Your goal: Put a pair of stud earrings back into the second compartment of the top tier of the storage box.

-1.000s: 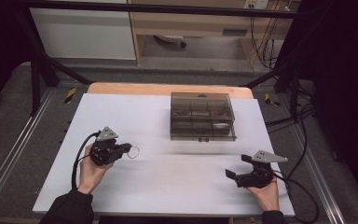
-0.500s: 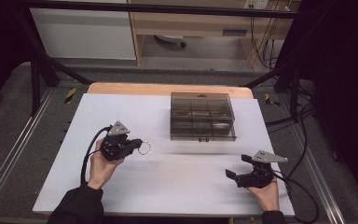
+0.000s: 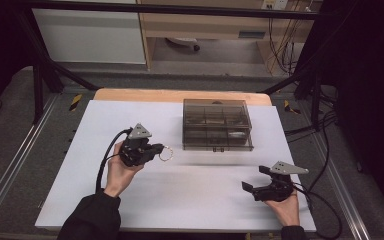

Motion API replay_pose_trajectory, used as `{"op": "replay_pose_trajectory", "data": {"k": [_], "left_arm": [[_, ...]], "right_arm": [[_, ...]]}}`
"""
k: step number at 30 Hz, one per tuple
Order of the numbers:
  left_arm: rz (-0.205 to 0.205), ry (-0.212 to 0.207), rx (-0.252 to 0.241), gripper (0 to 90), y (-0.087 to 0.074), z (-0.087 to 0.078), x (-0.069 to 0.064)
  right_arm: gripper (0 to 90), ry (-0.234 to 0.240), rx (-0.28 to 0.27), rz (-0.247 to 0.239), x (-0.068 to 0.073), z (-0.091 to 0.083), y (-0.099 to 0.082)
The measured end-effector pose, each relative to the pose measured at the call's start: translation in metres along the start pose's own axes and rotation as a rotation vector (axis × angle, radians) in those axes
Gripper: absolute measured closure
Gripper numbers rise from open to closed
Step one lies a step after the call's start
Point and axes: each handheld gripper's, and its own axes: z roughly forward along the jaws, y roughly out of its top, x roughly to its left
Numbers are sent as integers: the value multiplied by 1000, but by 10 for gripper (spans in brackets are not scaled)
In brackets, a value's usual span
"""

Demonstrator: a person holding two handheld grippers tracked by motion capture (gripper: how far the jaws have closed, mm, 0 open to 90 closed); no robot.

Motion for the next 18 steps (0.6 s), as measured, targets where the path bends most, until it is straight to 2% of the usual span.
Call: {"op": "replay_pose_trajectory", "data": {"k": [18], "left_arm": [[32,-16,8,860,35,22,-23]], "right_arm": [[6,1,4,-3,0,0,0]]}}
